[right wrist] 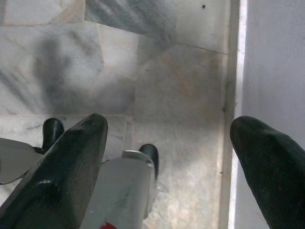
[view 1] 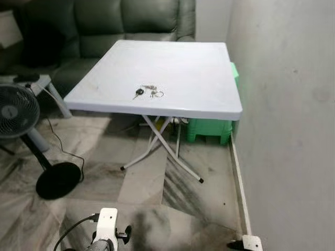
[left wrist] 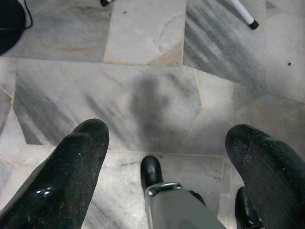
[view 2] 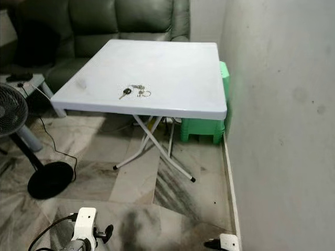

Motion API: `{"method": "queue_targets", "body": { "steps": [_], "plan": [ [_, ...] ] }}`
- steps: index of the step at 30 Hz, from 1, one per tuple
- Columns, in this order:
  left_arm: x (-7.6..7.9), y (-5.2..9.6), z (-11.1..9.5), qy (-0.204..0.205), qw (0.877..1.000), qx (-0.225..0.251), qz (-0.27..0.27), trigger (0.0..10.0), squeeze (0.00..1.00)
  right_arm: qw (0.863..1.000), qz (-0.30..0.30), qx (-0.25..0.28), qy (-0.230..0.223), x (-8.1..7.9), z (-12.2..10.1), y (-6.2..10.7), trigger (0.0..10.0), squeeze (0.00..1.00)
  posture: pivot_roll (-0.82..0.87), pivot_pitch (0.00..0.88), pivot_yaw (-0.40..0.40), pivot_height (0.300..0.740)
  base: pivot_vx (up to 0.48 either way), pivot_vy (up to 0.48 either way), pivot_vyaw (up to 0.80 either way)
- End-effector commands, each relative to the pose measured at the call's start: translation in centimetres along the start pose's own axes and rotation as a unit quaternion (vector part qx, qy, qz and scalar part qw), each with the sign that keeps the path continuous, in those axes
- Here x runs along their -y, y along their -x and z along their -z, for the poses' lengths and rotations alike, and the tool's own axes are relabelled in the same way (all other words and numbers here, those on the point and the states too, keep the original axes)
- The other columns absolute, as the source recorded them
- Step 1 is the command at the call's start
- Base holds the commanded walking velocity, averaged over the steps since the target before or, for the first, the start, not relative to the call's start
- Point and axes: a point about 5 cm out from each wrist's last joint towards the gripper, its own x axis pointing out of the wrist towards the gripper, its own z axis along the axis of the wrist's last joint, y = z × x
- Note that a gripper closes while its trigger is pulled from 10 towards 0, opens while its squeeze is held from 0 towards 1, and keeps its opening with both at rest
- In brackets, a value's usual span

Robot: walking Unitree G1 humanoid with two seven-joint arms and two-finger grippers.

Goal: Hang keys on a hook

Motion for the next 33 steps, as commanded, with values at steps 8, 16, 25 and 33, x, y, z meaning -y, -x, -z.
{"method": "queue_targets", "body": {
  "steps": [8,16,25,33],
  "plan": [
    [-0.21,-0.14,-0.57,0.006,1.0,0.004,0.003,10.0,0.0,1.0,-0.014,0.001,-0.012,-0.76,-0.01,-0.11,10.0,0.0,-0.07,0.0,0.009,0.74,0.0,0.06,0.0],
    [-0.35,-0.15,-0.7,0.008,1.0,0.005,0.002,10.0,0.0,1.0,-0.016,0.001,-0.013,-0.78,0.05,-0.09,10.0,0.0,-0.07,0.0,0.01,0.74,0.0,0.3,0.0],
    [-0.45,-0.13,-0.67,0.009,1.0,0.005,0.001,10.0,0.0,1.0,-0.018,0.001,-0.013,-0.88,0.09,-0.09,10.0,0.0,-0.06,0.0,0.009,0.74,0.0,0.398,0.0],
    [-0.45,-0.14,-0.67,0.01,1.0,0.004,0.002,10.0,0.0,1.0,-0.018,0.0,-0.015,-0.87,0.15,-0.07,10.0,0.0,-0.06,0.0,0.009,0.74,0.0,0.447,0.0]
  ]
}}
